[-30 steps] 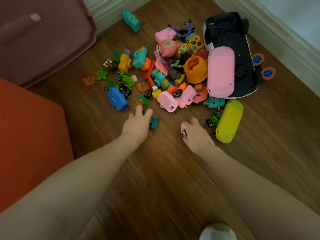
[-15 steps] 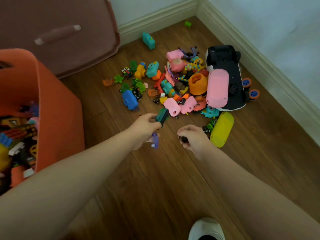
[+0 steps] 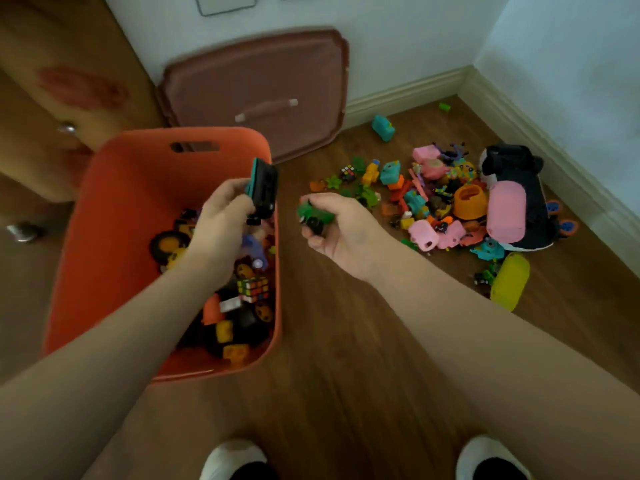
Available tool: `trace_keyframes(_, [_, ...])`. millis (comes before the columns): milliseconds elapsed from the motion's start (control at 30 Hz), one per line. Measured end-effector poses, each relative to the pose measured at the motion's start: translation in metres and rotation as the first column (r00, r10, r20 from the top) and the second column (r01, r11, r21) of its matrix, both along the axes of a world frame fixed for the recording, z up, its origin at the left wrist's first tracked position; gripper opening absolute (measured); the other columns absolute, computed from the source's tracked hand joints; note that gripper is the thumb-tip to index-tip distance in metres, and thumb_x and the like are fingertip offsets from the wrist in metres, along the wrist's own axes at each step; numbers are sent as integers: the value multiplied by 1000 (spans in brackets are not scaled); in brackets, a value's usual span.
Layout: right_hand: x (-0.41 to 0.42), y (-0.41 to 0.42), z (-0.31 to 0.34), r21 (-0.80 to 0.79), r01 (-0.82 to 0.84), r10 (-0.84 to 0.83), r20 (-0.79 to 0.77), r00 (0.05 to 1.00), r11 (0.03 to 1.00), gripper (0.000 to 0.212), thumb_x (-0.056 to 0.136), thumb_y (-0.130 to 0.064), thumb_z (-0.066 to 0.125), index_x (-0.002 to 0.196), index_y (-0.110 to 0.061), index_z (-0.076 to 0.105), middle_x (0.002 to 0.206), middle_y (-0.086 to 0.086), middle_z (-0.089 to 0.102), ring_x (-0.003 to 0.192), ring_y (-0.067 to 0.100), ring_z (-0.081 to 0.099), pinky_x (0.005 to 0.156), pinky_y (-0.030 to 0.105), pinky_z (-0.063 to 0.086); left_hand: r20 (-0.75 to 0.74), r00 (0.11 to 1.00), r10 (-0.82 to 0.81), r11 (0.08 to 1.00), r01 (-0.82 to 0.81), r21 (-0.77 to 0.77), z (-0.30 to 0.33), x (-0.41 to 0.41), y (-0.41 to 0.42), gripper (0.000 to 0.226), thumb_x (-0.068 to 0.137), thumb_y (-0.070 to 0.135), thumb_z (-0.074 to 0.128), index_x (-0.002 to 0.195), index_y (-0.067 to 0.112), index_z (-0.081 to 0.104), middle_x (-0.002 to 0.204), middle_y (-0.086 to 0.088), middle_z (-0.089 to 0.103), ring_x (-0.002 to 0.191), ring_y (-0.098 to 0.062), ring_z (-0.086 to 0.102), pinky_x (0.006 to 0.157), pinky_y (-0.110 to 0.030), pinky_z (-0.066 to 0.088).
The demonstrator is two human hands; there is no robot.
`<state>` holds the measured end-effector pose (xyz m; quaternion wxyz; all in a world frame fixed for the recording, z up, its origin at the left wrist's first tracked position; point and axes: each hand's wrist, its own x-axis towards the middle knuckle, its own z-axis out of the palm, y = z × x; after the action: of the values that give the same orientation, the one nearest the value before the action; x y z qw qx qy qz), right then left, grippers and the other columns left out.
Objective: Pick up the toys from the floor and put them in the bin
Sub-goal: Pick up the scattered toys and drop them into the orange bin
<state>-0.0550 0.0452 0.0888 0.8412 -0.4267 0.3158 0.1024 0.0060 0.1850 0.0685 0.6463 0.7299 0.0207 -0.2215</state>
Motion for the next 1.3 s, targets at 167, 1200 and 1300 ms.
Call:
trace_keyframes(167, [29, 56, -7, -53, 100, -106, -131, 986, 994, 12, 94, -12, 49, 84, -9, 54, 84, 9, 54, 68, 17, 55, 48, 19, 47, 41, 976, -215, 829, 160, 536, -40, 6, 42, 28, 88, 17, 47, 113, 23, 59, 95, -4, 61, 71, -20, 58, 71, -37, 54])
trace_keyframes(1200, [21, -181, -122, -835, -447, -28, -480, 877, 322, 17, 91, -11, 41, 81, -7, 55, 85, 14, 56, 81, 29, 54, 67, 31, 38, 166, 713, -682, 660, 500, 561, -49, 34, -162, 39, 89, 13, 48, 128, 13, 47, 115, -4, 57, 100, -16, 51, 85, -24, 39])
trace_keyframes(1300, [35, -215, -141, -818, -564, 107, -555, 825, 114, 22, 91, -5, 39, 93, 1, 60, 97, 22, 59, 94, 38, 55, 68, 31, 34, -14, 748, -664, 538, 491, 685, -75, 45, -185, 50, 90, 20, 50, 137, 16, 36, 135, -9, 44, 124, -28, 40, 103, -39, 38])
